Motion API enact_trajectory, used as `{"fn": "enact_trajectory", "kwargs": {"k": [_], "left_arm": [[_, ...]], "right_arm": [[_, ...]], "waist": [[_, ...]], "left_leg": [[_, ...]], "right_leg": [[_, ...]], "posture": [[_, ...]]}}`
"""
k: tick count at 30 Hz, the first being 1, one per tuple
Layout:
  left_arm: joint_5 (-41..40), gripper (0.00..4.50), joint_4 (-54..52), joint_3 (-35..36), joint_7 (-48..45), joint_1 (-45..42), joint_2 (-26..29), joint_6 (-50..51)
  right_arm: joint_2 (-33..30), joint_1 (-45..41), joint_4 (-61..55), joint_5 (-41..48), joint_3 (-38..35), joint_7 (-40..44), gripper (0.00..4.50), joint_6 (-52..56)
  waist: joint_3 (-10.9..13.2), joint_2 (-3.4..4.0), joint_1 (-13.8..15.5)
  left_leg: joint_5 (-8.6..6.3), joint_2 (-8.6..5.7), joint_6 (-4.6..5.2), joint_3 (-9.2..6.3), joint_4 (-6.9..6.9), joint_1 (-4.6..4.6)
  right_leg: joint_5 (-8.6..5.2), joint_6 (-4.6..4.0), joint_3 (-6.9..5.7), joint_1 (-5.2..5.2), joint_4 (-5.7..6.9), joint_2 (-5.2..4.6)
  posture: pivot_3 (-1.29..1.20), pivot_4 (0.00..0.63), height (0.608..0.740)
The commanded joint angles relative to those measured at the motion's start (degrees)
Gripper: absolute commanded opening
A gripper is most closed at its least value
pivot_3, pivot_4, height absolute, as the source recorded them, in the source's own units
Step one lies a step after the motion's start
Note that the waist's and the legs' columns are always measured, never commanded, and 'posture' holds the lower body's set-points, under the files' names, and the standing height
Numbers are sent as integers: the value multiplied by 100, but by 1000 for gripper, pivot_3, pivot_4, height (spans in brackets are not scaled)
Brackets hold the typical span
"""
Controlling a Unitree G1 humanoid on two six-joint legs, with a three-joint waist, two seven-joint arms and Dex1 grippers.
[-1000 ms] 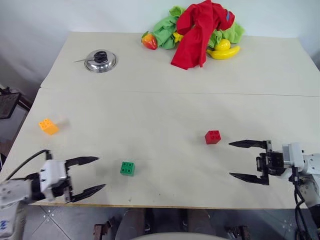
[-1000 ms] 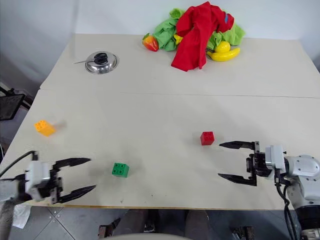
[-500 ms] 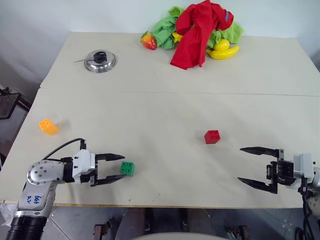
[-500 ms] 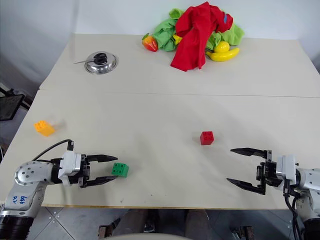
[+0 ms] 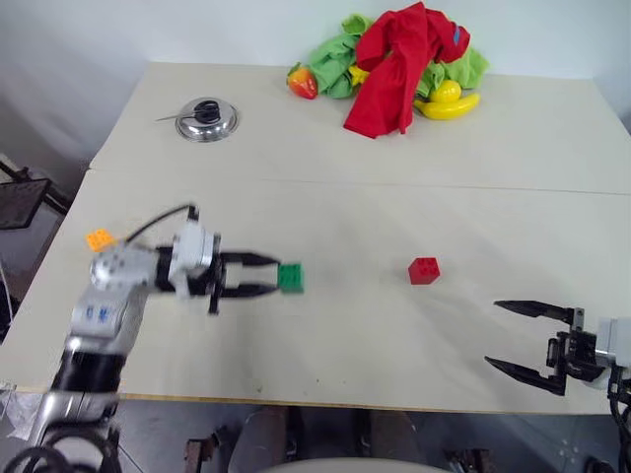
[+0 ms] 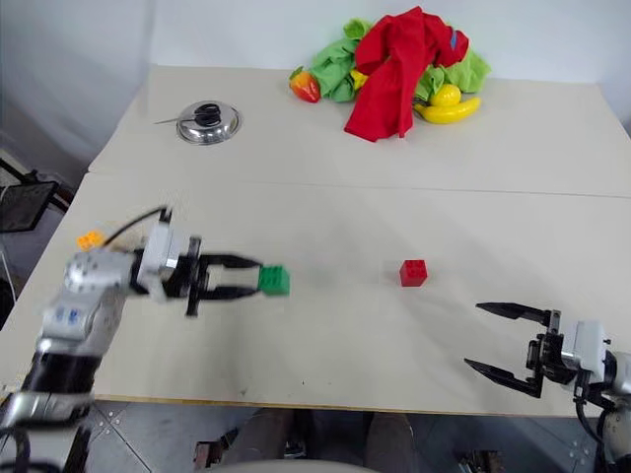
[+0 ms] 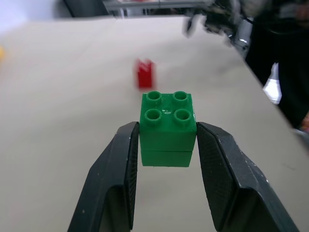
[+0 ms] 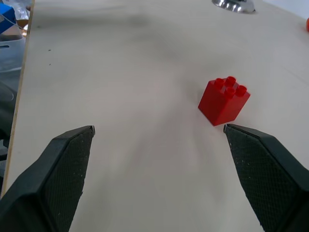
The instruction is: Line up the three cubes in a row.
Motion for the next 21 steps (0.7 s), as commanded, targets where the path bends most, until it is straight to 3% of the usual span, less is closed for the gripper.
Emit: {"fn": "enact_trajectory", "kwargs": {"k": [1, 5, 8, 21], "left_arm": [[523, 1451, 819, -615, -154, -555, -443, -138], [1349, 1451, 2200, -1050, 412, -1423, -1266, -738], [1712, 1451, 2700, -1195, 532, -1585, -1466, -1124], [1693, 1451, 1782, -1148, 313, -919, -1360, -765]], "right_arm": [[86, 134, -162, 68, -329, -14, 4500, 5], [262, 235, -351, 109, -613, -398, 4500, 111], [386, 304, -533, 105, -711, -542, 4500, 156], [546, 64, -592, -22, -652, -725, 4500, 197]], "waist": [[-1, 2, -2], [5, -9, -7], [7, -11, -21], [6, -10, -2]], "left_leg": [[-1, -4, 3, 3, 0, 0], [-4, -21, 6, 6, -6, -13], [-3, -18, 6, 6, -3, -21], [-4, 5, 7, 2, 3, -23]], "right_leg": [[3, 5, 4, 3, -6, 0], [3, 5, -1, -7, -19, 8], [3, 6, -2, -17, -18, 11], [4, 7, 3, -20, -10, 6]], "posture": [[0, 150, 740], [0, 150, 740], [0, 150, 740], [0, 150, 740]]}}
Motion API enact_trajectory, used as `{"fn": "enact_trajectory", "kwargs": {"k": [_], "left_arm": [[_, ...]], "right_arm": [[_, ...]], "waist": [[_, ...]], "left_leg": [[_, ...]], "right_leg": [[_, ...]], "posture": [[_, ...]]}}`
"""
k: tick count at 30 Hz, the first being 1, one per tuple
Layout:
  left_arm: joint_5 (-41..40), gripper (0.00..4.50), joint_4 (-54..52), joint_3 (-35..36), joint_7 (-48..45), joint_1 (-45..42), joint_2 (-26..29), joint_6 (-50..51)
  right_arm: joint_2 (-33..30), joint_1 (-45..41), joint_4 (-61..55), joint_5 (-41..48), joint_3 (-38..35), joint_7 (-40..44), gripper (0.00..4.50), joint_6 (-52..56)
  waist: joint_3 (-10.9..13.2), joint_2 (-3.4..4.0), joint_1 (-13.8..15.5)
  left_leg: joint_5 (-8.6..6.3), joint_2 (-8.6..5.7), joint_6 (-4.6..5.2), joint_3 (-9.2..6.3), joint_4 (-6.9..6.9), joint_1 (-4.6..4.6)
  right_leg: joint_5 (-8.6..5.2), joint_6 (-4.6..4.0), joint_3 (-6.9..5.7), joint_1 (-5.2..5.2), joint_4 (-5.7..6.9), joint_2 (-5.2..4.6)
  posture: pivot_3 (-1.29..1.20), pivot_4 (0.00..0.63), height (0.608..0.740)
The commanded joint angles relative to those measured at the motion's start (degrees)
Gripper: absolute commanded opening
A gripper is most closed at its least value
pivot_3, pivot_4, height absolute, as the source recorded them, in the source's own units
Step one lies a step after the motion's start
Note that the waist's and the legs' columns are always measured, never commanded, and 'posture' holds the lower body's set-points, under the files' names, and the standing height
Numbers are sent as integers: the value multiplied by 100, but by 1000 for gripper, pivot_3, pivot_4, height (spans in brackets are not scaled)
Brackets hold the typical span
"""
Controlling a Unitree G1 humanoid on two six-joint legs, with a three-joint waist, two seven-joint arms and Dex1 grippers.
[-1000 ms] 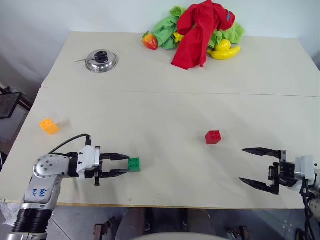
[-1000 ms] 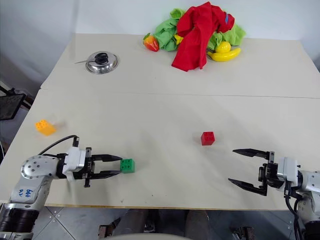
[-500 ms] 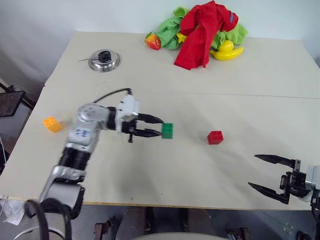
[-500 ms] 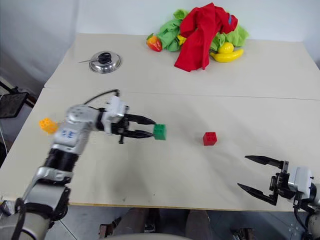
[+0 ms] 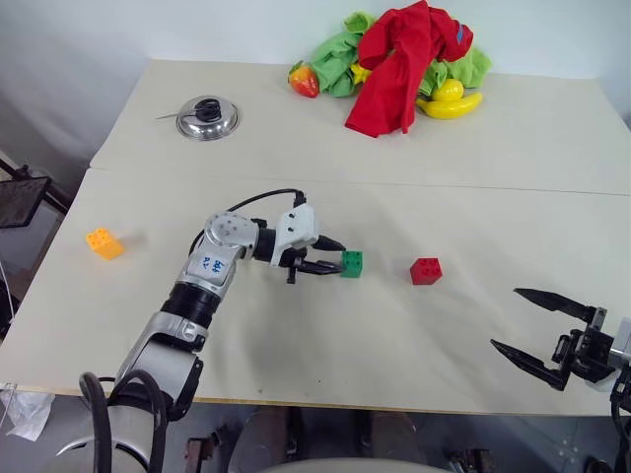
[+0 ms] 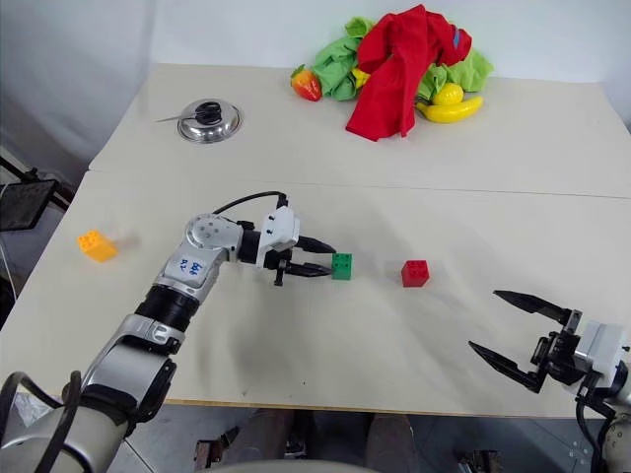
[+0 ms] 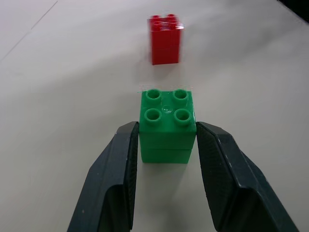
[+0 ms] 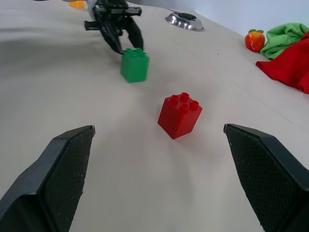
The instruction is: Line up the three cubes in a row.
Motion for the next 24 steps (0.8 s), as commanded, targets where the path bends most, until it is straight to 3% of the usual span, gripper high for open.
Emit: {"fn": "enact_trajectory", "kwargs": {"k": [1, 10, 15, 17, 21, 24], "left_arm": [[8, 1801, -97, 14, 4, 2, 14, 33], [-110, 4467, -193, 289, 158, 87, 99, -189], [-720, 4467, -968, 762, -333, 724, 655, -156], [-1201, 4467, -1253, 1267, -577, 1249, 965, -388], [-1623, 4467, -1699, 2319, -196, 2379, 1438, -548], [-1744, 4467, -2396, 3313, 808, 3333, 1405, -642]], "right_arm": [[43, -66, -27, 8, -84, -2, 4500, 26], [111, -504, 145, -101, 109, 92, 4500, 127], [161, -773, -114, 59, 348, 81, 4500, 533], [54, -820, -436, 277, 582, 54, 4500, 1253], [366, -1171, -867, 363, 842, -209, 4500, 1563], [659, -1261, -1193, 278, 1099, -220, 4500, 1522]], "waist": [[0, 0, 6], [0, 0, -6], [0, 2, -56], [0, 2, -124], [0, 3, -218], [1, 3, -168]], "left_leg": [[0, 0, 0, -2, 2, 0], [0, -1, 1, -2, 2, 0], [0, 4, 0, -2, 1, 0], [0, 6, 0, -2, 2, 2], [0, 16, -1, -9, 2, 4], [0, 14, -3, -15, 4, 3]], "right_leg": [[0, 0, -2, 3, -1, 0], [0, 0, -3, 4, -1, 0], [-1, -1, -3, -1, 5, 1], [-1, -2, -1, -1, 7, 1], [-3, -6, -2, -2, 10, -2], [-4, -8, -7, 0, 12, -7]], "posture": [[0, 150, 740], [0, 150, 740], [0, 150, 740], [0, 150, 740], [0, 150, 740], [0, 150, 740]]}}
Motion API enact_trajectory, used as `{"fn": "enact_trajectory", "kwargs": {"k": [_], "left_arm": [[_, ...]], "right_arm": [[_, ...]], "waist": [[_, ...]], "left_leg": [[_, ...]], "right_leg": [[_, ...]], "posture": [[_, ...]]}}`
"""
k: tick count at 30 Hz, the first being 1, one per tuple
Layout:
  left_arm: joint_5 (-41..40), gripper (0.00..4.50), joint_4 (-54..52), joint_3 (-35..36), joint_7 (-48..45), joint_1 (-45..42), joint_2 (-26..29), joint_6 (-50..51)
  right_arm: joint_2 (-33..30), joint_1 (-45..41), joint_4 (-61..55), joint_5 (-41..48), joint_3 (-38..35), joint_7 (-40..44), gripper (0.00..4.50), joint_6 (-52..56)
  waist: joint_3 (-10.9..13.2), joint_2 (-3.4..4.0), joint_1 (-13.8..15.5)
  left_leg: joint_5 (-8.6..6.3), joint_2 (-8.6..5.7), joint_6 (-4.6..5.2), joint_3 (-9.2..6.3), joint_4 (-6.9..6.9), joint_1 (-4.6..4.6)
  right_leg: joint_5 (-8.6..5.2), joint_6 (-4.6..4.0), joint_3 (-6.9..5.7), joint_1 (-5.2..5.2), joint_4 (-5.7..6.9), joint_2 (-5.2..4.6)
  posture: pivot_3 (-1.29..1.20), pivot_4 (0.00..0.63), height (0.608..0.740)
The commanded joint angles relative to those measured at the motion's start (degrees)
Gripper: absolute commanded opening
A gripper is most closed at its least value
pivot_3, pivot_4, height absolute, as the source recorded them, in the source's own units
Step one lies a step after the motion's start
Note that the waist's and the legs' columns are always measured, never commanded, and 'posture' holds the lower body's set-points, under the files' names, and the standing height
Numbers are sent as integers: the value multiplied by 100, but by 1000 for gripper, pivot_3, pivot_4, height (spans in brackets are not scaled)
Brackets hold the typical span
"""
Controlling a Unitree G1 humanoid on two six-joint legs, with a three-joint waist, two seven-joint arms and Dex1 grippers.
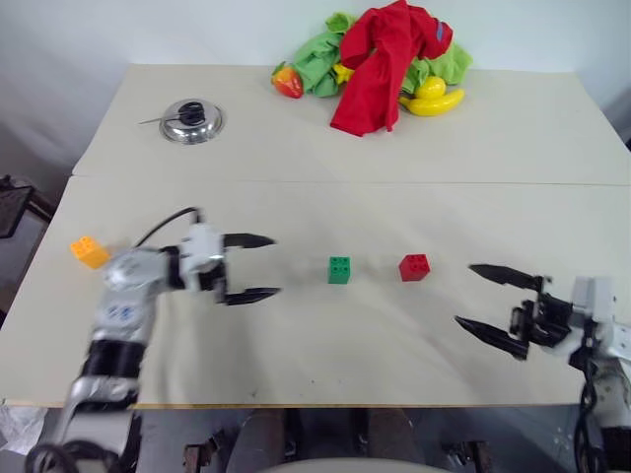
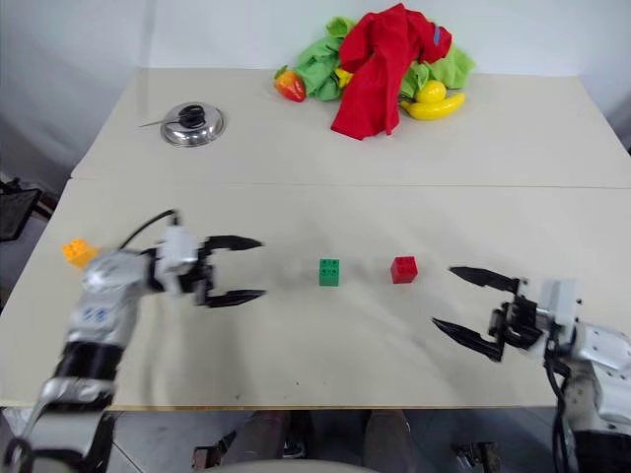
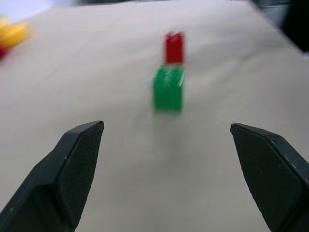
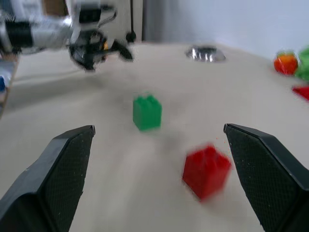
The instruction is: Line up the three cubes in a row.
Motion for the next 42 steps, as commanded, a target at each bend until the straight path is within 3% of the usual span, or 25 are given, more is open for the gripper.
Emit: {"fn": "enact_trajectory", "kwargs": {"k": [1, 9, 17, 25, 35, 42], "left_arm": [[-258, 4467, -896, 1066, 1051, 803, -54, -156], [20, 4467, -1534, 2737, 2926, 3487, -1242, -986], [-565, 4467, -1462, 3376, 4023, 4175, -1971, -738], [-590, 4467, -1950, 3013, 4958, 3585, -1875, 23], [71, 4467, -2756, 2568, 7672, 1969, -1674, 2573], [234, 4467, -2108, 2071, 7676, 1040, -1622, 2778]], "right_arm": [[261, -57, -504, 40, 216, -21, 4500, -27], [640, -307, -1106, 120, 691, -249, 4500, 306], [634, -114, -1148, 59, 843, -61, 4500, 334], [534, 10, -499, 30, 671, 516, 4500, 55], [448, 192, -194, 99, 717, 1048, 4500, 47], [544, 120, -213, 28, 855, 962, 4500, 12]], "waist": [[0, -1, 44], [0, -3, 49], [-2, -22, 163], [-5, -27, 190], [-6, -29, 167], [-8, -30, 186]], "left_leg": [[-1, -1, 0, -4, 0, 0], [-21, -19, 5, -10, -6, 2], [-46, -13, -24, -2, -5, 3], [-50, -12, -18, 4, -4, 3], [-37, -10, 4, 7, -5, 5], [-35, -11, 1, 8, -5, 8]], "right_leg": [[0, 0, -1, 1, -2, -3], [0, 0, -3, 7, -14, -20], [-5, -10, 2, -7, -24, -27], [-5, -10, 3, -8, -19, -24], [-5, -10, 5, -2, -3, -8], [-5, -10, 5, 0, -1, -4]], "posture": [[0, 150, 740], [0, 150, 740], [0, 150, 740], [0, 150, 740], [0, 150, 740], [0, 150, 740]]}}
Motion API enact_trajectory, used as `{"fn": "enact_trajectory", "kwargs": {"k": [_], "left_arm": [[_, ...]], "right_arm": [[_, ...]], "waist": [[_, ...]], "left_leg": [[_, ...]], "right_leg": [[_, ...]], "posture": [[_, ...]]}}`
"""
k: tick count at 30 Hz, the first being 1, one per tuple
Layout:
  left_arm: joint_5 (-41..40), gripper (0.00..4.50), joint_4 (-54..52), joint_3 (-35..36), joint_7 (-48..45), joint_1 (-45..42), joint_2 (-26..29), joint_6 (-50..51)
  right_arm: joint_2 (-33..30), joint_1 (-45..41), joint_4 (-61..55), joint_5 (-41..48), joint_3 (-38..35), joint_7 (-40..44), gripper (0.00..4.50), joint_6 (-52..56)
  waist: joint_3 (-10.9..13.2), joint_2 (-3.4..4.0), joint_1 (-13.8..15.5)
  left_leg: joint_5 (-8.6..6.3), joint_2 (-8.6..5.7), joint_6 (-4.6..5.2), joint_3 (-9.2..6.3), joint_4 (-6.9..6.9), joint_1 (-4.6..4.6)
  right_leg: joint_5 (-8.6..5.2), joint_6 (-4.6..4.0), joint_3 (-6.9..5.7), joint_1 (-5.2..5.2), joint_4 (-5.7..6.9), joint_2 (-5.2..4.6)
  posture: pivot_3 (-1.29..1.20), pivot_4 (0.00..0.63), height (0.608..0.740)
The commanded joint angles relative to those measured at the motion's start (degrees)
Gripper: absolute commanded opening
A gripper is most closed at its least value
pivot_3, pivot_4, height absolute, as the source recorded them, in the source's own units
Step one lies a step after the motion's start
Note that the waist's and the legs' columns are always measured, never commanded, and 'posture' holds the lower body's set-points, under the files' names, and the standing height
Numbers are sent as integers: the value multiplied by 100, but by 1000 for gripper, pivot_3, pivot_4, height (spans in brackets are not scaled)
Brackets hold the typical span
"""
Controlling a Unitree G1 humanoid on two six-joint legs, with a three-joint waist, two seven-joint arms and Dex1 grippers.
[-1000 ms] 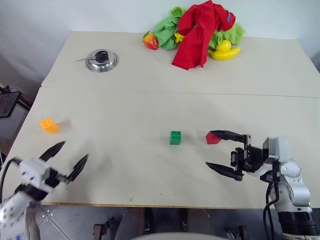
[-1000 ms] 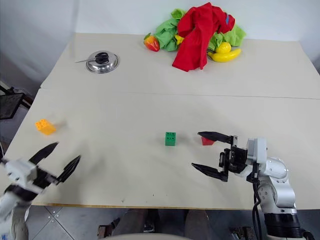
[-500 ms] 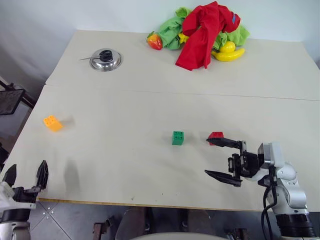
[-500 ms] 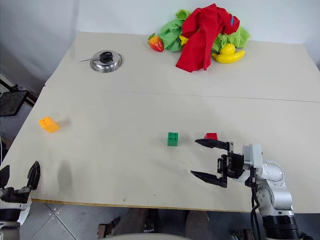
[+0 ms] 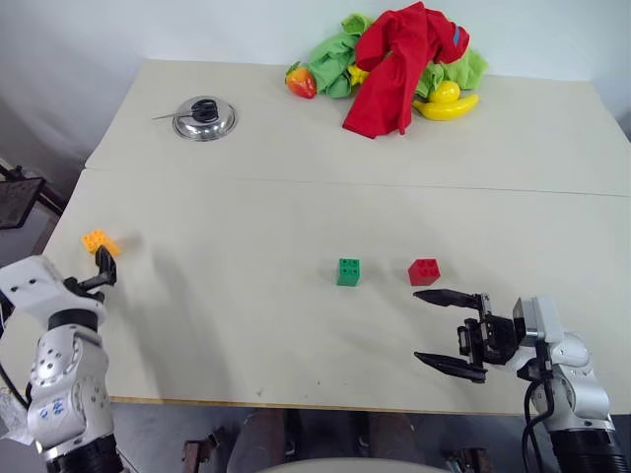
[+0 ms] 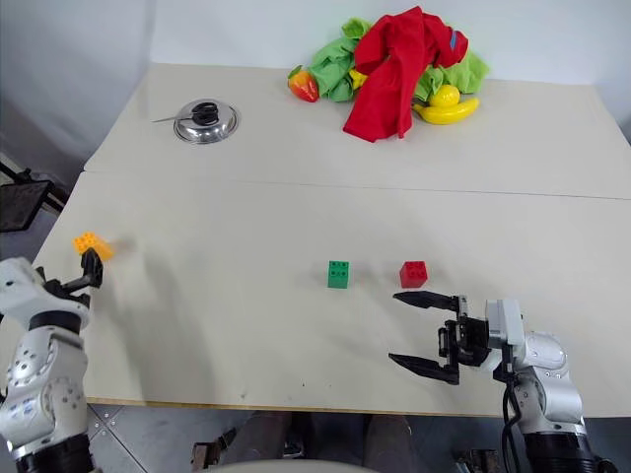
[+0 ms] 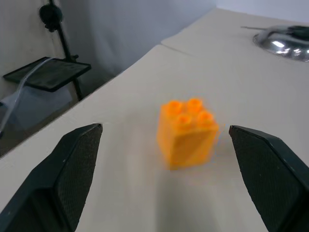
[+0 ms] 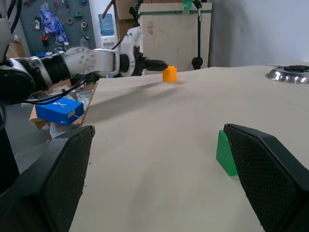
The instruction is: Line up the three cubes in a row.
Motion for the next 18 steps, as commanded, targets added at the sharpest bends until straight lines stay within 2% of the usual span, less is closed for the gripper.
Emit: {"fn": "enact_trajectory", "kwargs": {"k": [1, 10, 13, 18], "left_arm": [[275, 4467, 374, -241, -107, -326, 154, -166], [696, 4467, 919, -356, 328, -815, 58, -217], [767, 3905, 1103, -406, 362, -899, 11, -333], [944, 2441, 1153, -454, 387, -867, 85, -355]], "right_arm": [[24, -14, -161, 5, 40, 131, 4500, 2], [77, -71, -374, -46, 126, -168, 4500, 119], [101, -71, -448, -79, 152, -264, 4500, 154], [154, -136, -544, -125, 153, -447, 4500, 177]], "waist": [[0, 0, 2], [0, -1, 1], [1, -1, 5], [0, -2, 8]], "left_leg": [[0, 0, 0, 0, 0, 0], [1, 0, -3, 1, -1, -1], [1, 0, -2, 1, 0, -1], [1, -1, -3, 1, 0, -1]], "right_leg": [[0, 0, -1, 0, 0, 1], [0, 0, -1, -1, -2, 5], [0, 0, -1, 0, -2, 5], [0, 0, 0, 0, -2, 5]], "posture": [[0, 150, 740], [0, 150, 740], [0, 150, 740], [0, 150, 740]]}}
